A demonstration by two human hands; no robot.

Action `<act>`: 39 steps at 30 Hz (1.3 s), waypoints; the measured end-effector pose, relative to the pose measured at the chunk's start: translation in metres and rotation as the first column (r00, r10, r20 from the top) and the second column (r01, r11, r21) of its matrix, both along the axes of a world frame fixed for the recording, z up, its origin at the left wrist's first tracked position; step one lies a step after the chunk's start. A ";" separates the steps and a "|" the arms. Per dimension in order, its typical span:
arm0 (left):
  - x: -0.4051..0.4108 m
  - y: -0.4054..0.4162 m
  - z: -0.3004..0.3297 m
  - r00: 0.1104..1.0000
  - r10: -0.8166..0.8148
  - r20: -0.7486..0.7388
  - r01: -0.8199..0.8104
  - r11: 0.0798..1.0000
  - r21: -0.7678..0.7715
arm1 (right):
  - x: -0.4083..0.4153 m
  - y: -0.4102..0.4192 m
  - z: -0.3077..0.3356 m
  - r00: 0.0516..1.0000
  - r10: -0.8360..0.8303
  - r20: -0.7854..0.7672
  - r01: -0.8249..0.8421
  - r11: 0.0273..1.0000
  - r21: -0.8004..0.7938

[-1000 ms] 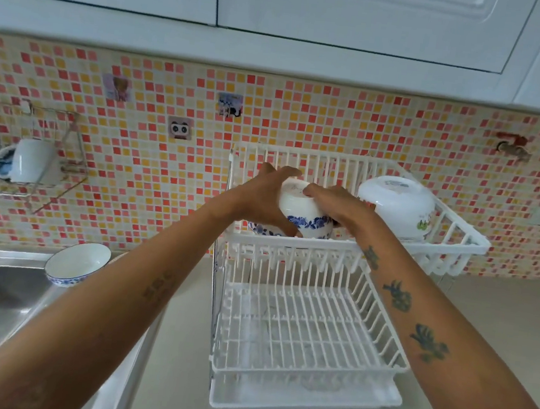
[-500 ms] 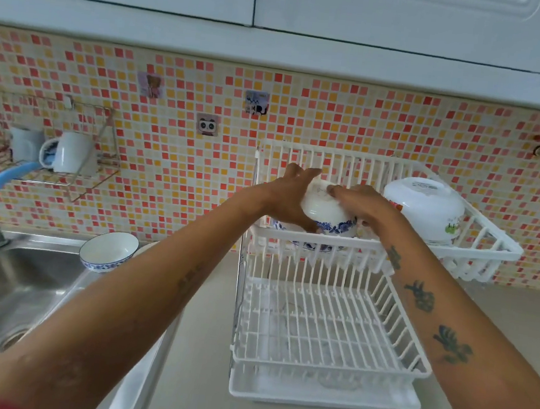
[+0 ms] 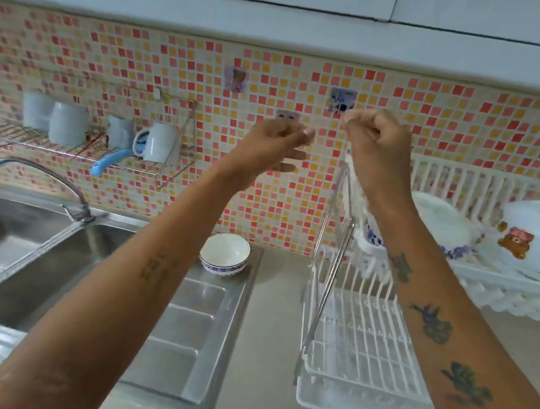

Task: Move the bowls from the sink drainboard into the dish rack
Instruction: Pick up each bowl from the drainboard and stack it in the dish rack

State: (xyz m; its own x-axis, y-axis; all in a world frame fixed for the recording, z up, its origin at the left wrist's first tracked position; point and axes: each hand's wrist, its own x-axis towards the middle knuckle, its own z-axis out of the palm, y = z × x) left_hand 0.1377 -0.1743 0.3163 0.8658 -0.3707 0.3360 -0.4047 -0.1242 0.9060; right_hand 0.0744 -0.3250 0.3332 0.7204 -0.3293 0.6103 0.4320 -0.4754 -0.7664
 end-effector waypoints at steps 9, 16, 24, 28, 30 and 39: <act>0.061 0.128 -0.090 0.891 0.192 -0.412 -0.149 0.980 0.134 | 0.075 0.126 -0.057 0.913 0.292 -0.283 -0.273 0.956 0.108; 0.098 0.177 -0.177 0.674 0.246 -0.696 -0.167 0.969 0.181 | 0.164 0.156 -0.170 0.678 0.266 -0.685 -0.126 0.961 0.248; 0.139 0.157 -0.277 0.477 0.236 -0.847 -0.134 0.972 0.195 | 0.211 0.135 -0.302 0.466 0.204 -0.861 0.280 0.889 0.362; 0.164 0.146 -0.309 0.371 0.167 -0.914 -0.161 0.980 0.114 | 0.227 0.120 -0.346 0.408 0.174 -0.896 0.401 0.848 0.347; 0.174 0.141 -0.318 0.344 0.151 -0.927 -0.185 0.979 0.090 | 0.228 0.121 -0.342 0.398 0.227 -0.889 0.416 0.819 0.396; 0.199 0.117 -0.348 0.329 0.091 -0.940 -0.331 0.943 -0.025 | 0.245 0.134 -0.361 0.465 0.405 -0.787 0.448 0.659 0.604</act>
State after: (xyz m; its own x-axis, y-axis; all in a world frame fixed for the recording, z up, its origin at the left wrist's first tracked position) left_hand 0.3370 -0.0576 -0.0316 0.7049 -0.1641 -0.6900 0.7090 0.1352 0.6922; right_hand 0.3197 -0.1915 -0.0273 0.6532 -0.3122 -0.6898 -0.5975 0.3470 -0.7229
